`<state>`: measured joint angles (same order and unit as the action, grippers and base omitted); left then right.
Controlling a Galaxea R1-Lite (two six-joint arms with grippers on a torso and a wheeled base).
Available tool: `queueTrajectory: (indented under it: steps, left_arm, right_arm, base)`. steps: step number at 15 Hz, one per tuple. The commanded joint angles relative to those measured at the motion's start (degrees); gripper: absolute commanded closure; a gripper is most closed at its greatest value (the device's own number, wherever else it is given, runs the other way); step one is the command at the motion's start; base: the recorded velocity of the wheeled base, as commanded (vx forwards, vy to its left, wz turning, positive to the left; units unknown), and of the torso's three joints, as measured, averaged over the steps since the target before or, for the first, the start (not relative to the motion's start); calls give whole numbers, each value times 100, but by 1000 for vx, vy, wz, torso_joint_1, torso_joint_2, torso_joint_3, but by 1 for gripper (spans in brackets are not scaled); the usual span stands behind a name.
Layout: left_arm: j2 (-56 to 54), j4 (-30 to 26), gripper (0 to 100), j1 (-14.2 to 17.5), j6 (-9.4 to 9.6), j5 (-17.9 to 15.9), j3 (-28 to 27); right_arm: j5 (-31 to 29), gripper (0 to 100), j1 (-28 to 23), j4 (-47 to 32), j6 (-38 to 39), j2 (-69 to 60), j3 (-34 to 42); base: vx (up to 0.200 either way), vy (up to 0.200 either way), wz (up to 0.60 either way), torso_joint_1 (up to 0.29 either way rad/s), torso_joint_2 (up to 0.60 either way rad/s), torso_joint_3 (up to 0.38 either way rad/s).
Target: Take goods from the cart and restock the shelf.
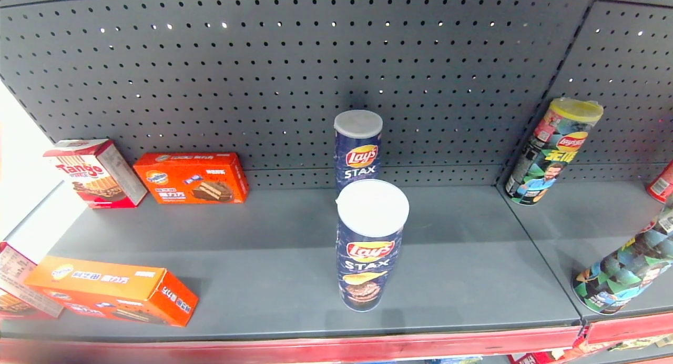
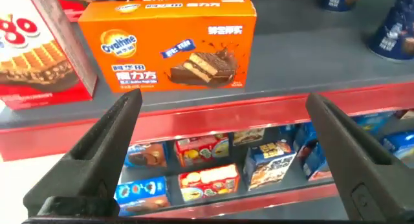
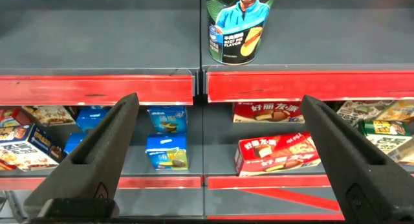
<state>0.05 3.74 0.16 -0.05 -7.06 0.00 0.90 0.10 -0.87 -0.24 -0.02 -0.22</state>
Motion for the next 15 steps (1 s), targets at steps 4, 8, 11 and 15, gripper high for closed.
queueTrajectory:
  steps: [4,8,11,15]
  left_arm:
    - [-5,-40,0,11,128,354,0]
    - [-5,-489,0,19,444,873,-44]
    - [-5,-462,0,2,462,803,-26]
    - [-5,-462,0,2,541,767,-26]
  right_arm:
    - [6,0,-1,-1,-2,2,4]
    - [-2,0,-1,-1,-2,2,4]
    - [6,0,-1,-1,-2,2,4]
    - [6,0,-1,-1,-2,2,4]
  base:
    - [0,0,0,0,0,0]
    - [0,0,0,0,0,0]
    - [0,0,0,0,0,0]
    - [0,0,0,0,0,0]
